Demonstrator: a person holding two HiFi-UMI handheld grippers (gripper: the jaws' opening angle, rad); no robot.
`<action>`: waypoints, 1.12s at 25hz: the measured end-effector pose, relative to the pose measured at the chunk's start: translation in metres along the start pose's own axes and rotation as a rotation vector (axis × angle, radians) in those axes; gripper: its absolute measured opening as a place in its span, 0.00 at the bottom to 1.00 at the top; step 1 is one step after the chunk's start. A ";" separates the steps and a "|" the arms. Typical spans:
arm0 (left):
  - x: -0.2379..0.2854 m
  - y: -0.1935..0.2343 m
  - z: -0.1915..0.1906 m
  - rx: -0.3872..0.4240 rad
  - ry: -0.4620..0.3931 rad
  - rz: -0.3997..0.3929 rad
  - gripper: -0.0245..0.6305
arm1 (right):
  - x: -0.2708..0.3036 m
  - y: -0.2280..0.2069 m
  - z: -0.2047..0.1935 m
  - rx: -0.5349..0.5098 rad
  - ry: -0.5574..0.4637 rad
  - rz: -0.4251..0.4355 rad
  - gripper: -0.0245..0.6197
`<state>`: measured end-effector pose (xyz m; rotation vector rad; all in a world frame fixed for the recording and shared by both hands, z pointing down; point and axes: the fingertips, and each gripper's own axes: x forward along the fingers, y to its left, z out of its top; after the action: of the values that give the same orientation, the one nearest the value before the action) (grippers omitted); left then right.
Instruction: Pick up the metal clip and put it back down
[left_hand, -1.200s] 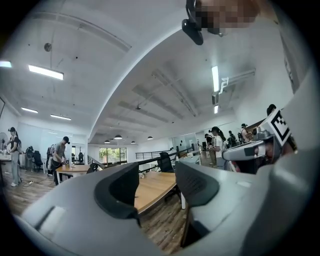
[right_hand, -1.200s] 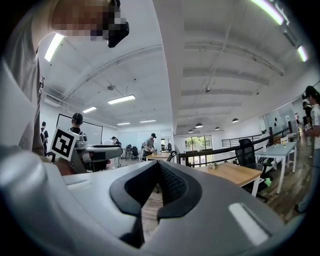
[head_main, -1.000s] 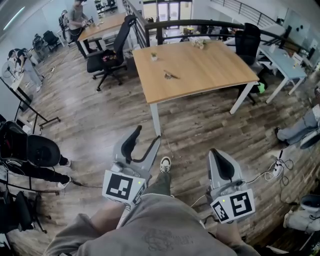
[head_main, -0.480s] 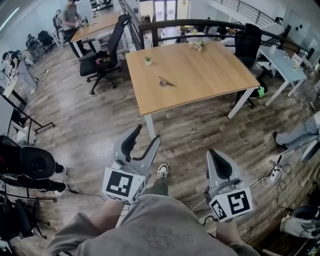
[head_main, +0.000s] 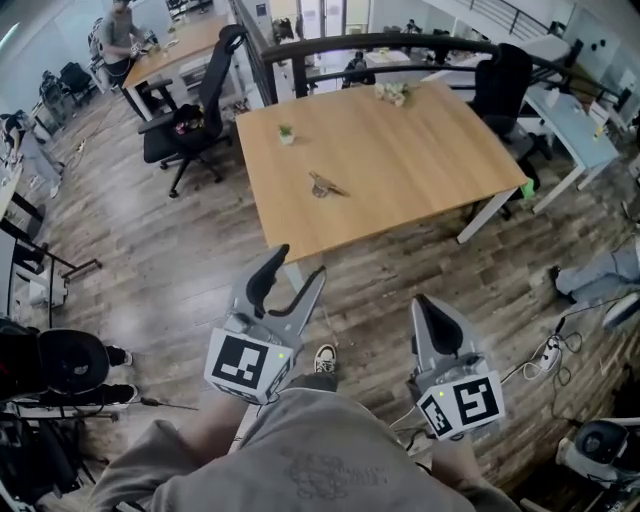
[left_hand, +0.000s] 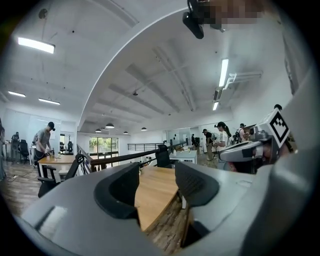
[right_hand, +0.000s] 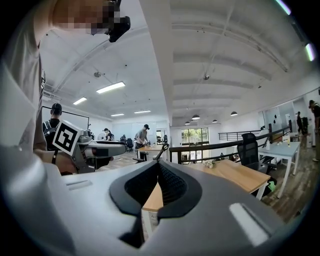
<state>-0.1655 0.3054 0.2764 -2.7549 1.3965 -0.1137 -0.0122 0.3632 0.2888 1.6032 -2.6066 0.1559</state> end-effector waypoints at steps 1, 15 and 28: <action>0.015 0.011 -0.002 0.000 0.003 -0.002 0.38 | 0.018 -0.007 0.000 0.000 0.003 0.000 0.05; 0.143 0.137 -0.025 -0.063 0.041 0.002 0.38 | 0.177 -0.069 0.008 -0.001 0.068 -0.008 0.05; 0.239 0.150 -0.030 -0.018 0.036 0.030 0.38 | 0.236 -0.160 0.008 -0.004 0.057 -0.010 0.05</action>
<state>-0.1477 0.0234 0.3043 -2.7590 1.4541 -0.1509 0.0246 0.0813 0.3167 1.5861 -2.5546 0.1923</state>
